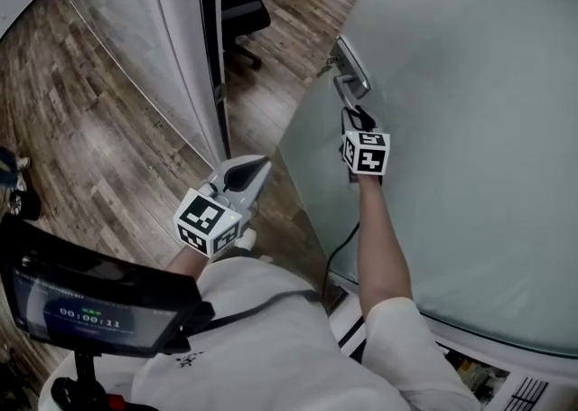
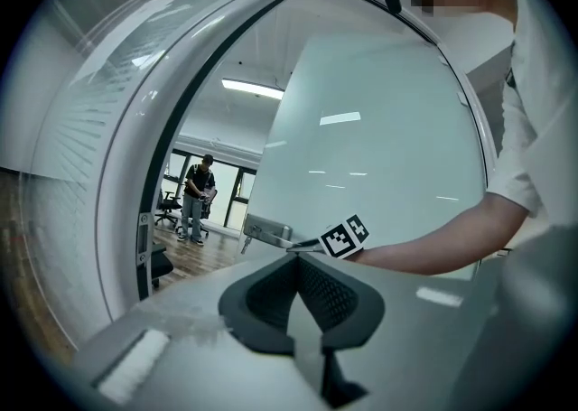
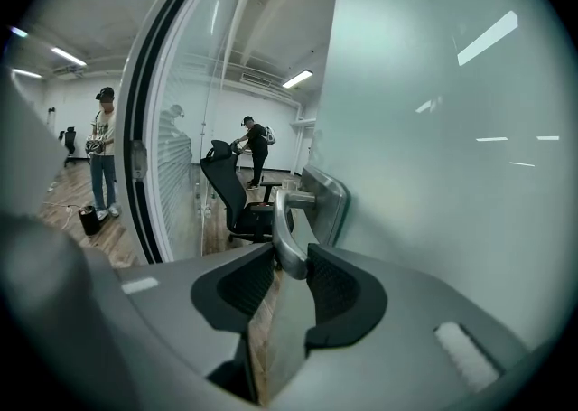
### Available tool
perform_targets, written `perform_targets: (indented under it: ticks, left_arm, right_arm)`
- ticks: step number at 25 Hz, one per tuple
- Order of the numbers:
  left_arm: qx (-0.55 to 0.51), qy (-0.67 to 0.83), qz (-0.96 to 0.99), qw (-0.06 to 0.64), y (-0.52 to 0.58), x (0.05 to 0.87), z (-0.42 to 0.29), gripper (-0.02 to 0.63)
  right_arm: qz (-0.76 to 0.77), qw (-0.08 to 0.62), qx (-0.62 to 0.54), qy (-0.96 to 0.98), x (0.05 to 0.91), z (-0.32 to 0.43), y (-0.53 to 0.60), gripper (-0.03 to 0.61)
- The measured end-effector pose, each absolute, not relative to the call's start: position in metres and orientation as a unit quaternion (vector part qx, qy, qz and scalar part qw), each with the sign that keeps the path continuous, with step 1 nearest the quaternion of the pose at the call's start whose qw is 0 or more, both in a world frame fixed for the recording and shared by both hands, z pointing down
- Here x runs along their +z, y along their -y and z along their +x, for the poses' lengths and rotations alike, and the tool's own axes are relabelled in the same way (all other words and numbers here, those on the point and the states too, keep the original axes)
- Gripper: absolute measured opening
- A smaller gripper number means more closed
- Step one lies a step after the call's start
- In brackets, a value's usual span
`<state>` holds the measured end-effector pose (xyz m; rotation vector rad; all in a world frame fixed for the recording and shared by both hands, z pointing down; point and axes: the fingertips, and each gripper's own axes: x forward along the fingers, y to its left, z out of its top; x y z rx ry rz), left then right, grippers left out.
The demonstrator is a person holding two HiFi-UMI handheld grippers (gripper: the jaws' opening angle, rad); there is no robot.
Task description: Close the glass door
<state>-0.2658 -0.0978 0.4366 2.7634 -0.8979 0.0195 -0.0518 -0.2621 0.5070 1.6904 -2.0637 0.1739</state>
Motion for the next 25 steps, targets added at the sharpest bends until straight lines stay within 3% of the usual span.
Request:
perform_targets:
  ticks: [7,25]
  left_arm:
    - [0.012,0.340,0.935,0.103,0.011,0.423,-0.264,0.000]
    - [0.024,0.419,0.901,0.109,0.026,0.430,-0.309,0.000]
  right_arm:
    - [0.599,0.219,0.052,0.768,0.497,-0.078,0.196,0.123]
    - [0.541,0.219,0.066,0.809,0.524,-0.151,0.209,0.126]
